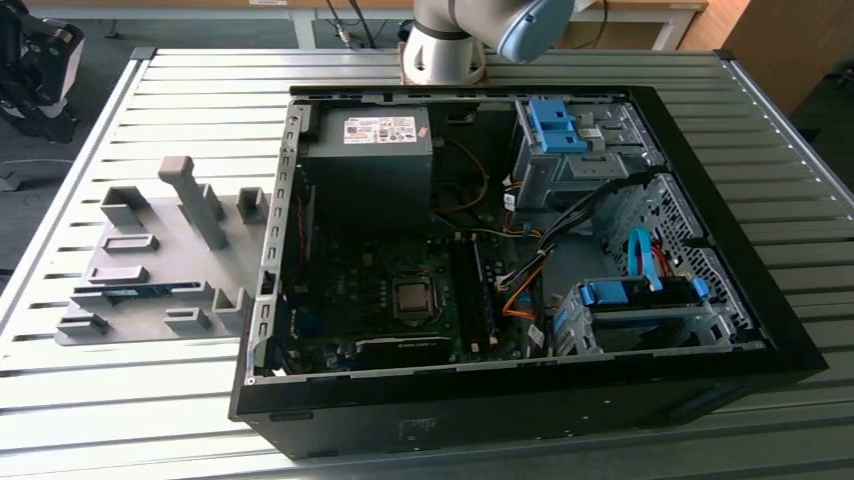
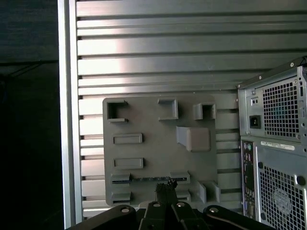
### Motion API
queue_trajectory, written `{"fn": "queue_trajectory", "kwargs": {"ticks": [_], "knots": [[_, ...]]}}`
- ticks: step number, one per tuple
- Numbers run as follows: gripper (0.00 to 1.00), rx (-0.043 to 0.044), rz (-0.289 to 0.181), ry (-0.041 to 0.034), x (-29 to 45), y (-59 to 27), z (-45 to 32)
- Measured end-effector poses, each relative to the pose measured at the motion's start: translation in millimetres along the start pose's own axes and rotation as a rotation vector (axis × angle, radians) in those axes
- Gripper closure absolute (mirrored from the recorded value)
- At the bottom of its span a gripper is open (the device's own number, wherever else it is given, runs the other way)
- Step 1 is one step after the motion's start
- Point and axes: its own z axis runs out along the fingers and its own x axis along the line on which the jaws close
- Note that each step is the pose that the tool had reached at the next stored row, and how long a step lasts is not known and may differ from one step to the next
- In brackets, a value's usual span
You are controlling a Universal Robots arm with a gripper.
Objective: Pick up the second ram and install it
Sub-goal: 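Pick up the second ram and move it above second insertion slot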
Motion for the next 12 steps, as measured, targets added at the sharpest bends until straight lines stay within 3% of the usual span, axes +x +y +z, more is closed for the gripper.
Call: {"fn": "queue_trajectory", "kwargs": {"ticks": [12], "knots": [[0.89, -0.0016, -0.066, 0.0029, 0.5, -0.5, 0.0]]}}
